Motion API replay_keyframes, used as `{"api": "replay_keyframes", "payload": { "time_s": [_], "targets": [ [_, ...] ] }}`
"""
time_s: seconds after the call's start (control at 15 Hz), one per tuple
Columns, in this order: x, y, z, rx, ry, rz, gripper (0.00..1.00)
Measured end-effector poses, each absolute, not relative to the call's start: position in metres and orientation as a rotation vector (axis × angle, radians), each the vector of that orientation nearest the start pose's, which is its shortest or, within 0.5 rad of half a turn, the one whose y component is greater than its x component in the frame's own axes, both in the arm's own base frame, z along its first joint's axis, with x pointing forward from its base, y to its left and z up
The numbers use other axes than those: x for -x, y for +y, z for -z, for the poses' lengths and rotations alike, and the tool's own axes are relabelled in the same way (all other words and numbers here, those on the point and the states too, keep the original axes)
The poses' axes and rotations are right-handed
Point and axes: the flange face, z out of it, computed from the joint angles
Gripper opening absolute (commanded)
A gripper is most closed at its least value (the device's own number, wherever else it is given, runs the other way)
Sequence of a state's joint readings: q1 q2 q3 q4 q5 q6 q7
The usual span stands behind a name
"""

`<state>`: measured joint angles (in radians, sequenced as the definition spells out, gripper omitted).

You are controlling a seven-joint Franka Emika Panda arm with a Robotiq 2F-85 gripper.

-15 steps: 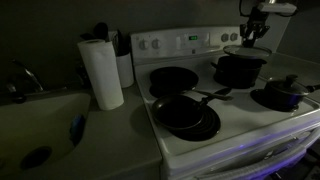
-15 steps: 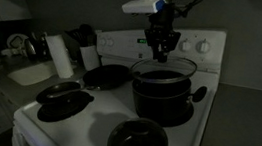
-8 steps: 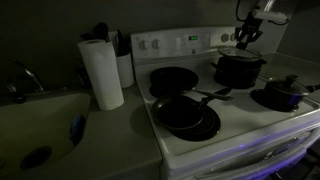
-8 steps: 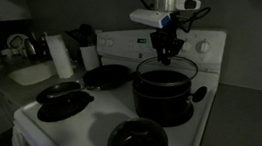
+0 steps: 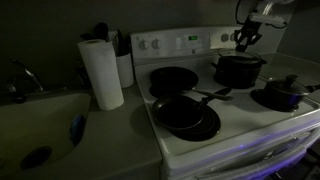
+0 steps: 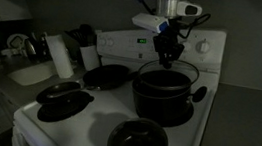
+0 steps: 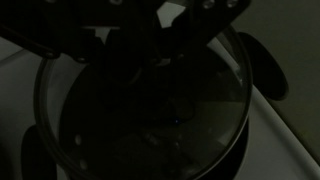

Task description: Pick the lid and put it on the big pot

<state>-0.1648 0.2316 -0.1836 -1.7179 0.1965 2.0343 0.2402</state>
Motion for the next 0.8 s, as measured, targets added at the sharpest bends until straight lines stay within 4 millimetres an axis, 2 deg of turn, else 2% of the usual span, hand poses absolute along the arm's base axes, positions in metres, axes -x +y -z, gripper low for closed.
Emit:
{"api": "replay_keyframes", "payload": {
  "time_s": [0.33,0.53,0.8],
  "targets": [
    [-0.602,-0.193,-0.452,2.818,1.037,0.113,0.14],
    [-0.595,-0.185,-0.444,2.808,1.059,0.075,0.14],
    [-0.583,-0.180,-0.442,2.791,1.087,0.054,0.14]
  ]
}}
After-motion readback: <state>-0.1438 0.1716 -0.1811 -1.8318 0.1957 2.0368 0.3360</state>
